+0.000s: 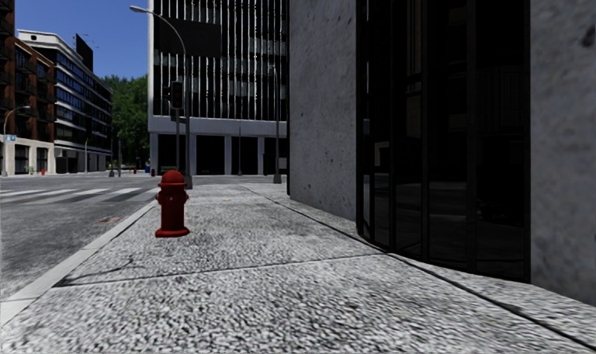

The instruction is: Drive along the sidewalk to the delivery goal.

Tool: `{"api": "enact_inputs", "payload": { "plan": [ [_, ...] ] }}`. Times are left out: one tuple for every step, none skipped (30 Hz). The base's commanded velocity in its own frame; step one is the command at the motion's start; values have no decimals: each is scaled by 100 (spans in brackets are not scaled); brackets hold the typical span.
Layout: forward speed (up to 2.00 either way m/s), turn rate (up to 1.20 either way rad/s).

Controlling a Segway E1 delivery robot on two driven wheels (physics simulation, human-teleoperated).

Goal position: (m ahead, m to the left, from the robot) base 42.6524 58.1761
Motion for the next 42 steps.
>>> {"api": "enact_inputs", "payload": {
  "plan": [
    [200, 0],
    [200, 0],
    [200, 0],
    [200, 0],
    [200, 0],
    [200, 0],
    [200, 0],
    [200, 0],
    [200, 0],
    [200, 0],
    [200, 0],
    [200, 0],
    [200, 0],
    [200, 0],
    [200, 0],
    [200, 0],
    [200, 0],
    [200, 0],
    [200, 0],
    [200, 0],
    [200, 0],
    [200, 0],
    [200, 3],
    [200, 24],
    [200, 48],
    [200, 48],
    [200, 60],
    [200, 62],
    [200, 63],
    [200, 56],
    [200, 25],
    [200, 7],
    [200, 1],
    [200, 0],
    [200, 0],
    [200, 0],
    [200, 0],
    [200, 0],
    [200, 0],
    [200, 0],
    [200, 0],
    [200, 0]
  ]
}}
